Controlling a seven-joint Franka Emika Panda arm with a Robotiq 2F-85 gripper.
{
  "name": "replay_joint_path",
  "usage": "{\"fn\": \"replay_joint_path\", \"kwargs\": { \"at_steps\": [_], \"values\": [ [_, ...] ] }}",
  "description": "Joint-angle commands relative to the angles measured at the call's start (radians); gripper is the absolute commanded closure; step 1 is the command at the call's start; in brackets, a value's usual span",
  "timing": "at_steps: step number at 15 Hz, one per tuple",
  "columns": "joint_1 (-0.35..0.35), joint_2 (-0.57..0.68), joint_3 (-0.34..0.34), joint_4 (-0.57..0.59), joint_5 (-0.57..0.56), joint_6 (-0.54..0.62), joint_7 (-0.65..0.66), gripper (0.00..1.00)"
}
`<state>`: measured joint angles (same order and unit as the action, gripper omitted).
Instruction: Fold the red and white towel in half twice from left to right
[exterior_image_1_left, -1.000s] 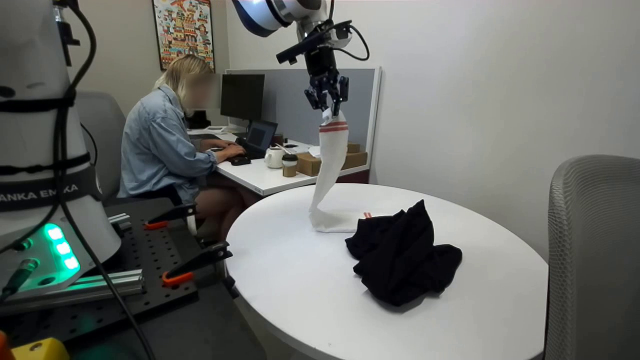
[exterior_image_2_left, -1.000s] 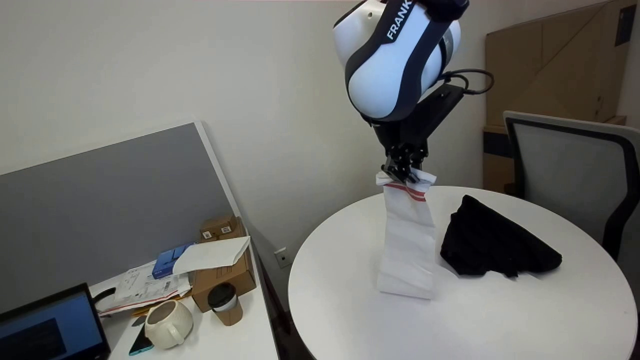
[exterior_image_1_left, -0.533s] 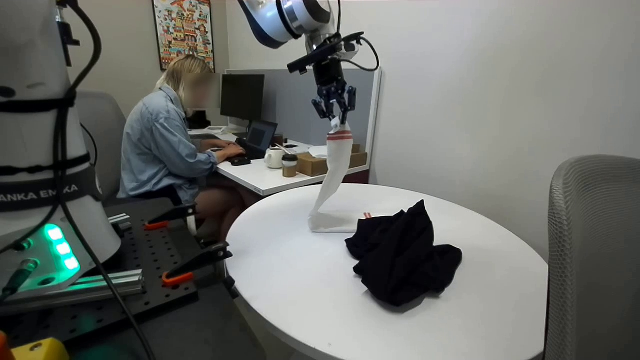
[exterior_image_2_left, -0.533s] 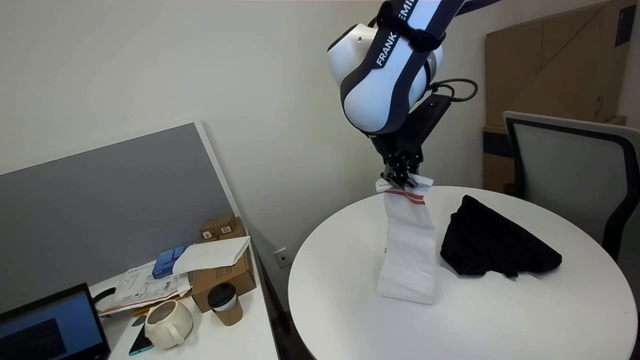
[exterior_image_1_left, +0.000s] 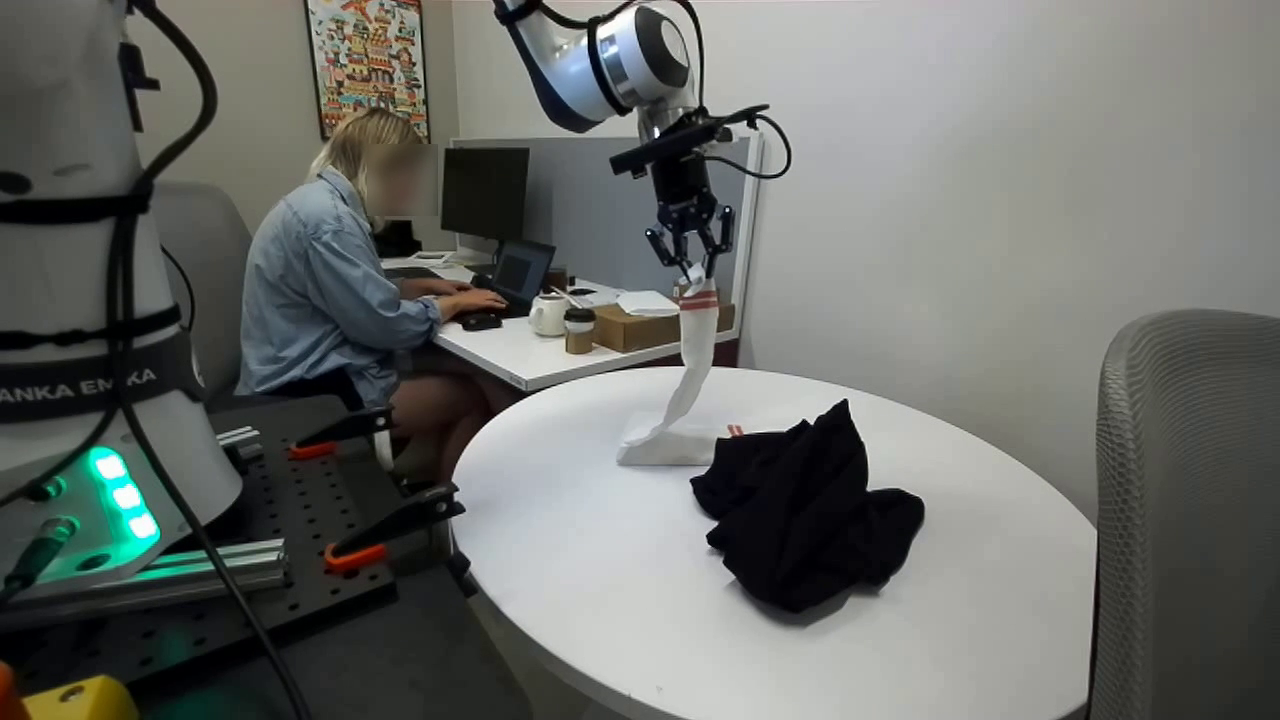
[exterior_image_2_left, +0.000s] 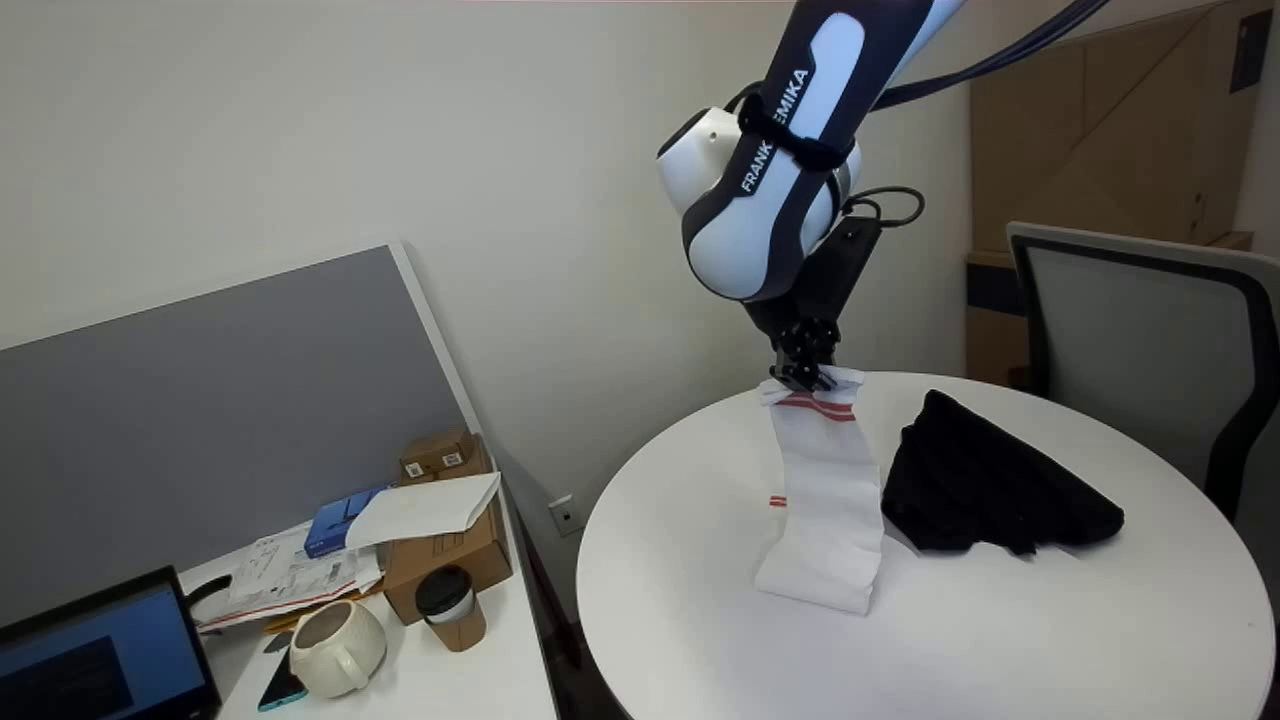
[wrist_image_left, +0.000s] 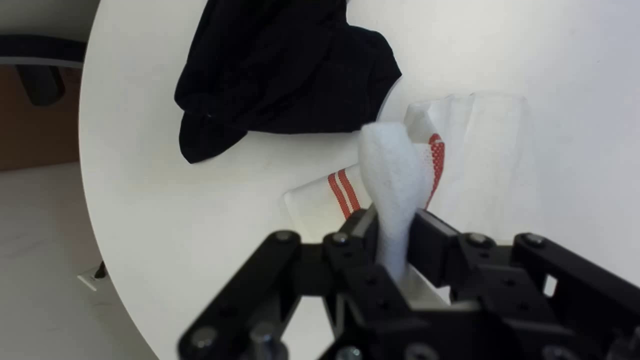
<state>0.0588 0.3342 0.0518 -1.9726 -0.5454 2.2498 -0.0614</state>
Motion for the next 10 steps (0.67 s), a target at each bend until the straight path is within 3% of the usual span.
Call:
{"fn": "replay_joint_path", "kwargs": {
  "at_steps": [1,10],
  "values": [
    [0.013,0.076,-0.018,0.082,0.0,-0.02,-0.083,0.9],
    [-0.003,0.167,-0.013,0.178,0.041,-0.011,-0.264,0.9]
  ]
}}
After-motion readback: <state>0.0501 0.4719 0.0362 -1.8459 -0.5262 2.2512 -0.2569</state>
